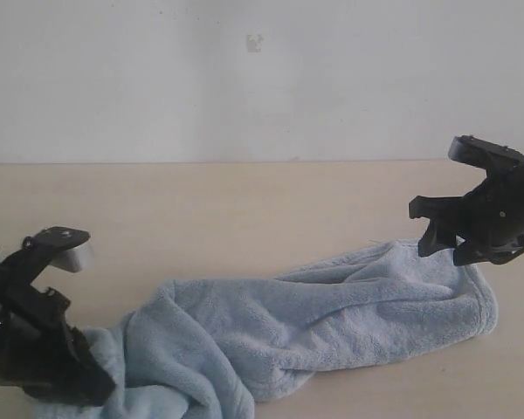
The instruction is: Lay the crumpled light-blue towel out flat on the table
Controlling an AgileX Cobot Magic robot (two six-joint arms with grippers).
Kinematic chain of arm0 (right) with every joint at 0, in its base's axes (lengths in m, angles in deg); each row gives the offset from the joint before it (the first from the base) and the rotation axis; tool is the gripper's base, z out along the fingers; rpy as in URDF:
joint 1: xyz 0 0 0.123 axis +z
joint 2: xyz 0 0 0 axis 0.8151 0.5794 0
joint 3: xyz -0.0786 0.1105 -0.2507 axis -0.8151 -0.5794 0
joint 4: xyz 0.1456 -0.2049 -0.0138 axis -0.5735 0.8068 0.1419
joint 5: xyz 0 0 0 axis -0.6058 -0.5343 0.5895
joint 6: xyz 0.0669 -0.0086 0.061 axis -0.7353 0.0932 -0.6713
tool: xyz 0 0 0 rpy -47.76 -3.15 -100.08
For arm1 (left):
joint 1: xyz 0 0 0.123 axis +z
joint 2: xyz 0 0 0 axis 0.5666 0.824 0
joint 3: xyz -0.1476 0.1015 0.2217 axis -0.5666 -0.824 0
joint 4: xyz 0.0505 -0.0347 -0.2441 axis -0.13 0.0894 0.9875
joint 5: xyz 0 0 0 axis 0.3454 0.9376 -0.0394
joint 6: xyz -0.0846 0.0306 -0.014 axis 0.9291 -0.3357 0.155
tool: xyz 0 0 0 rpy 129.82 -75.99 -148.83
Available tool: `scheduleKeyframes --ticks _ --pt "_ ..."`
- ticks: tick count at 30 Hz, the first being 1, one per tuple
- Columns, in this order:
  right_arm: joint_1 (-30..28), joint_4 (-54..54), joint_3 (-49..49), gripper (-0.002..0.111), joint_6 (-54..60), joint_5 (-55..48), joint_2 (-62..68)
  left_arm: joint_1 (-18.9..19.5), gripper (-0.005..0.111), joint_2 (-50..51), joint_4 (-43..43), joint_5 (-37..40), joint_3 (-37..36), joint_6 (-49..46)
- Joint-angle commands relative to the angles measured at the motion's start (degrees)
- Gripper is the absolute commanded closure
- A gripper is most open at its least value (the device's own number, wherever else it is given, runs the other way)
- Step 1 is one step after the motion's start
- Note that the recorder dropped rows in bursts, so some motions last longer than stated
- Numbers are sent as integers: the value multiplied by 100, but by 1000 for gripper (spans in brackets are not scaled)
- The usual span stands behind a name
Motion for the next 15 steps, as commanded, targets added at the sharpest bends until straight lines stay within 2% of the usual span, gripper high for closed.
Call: scheduleKeyframes --ticks 1,5,10,12,15 --pt "3 -4 20 58 36 17 -13 -57 103 -42 1517 691 -84 -1709" --pt "3 -4 20 58 36 7 -13 -57 99 -42 1480 579 -264 -1709" --pt "3 -4 20 58 36 -7 -13 -57 69 9 1561 509 -509 -1709" --pt "3 -4 20 58 36 -7 -13 -57 60 118 1842 482 -652 -1709" --pt "3 -4 20 58 36 -21 -13 -57 56 285 2233 105 -790 -1709"
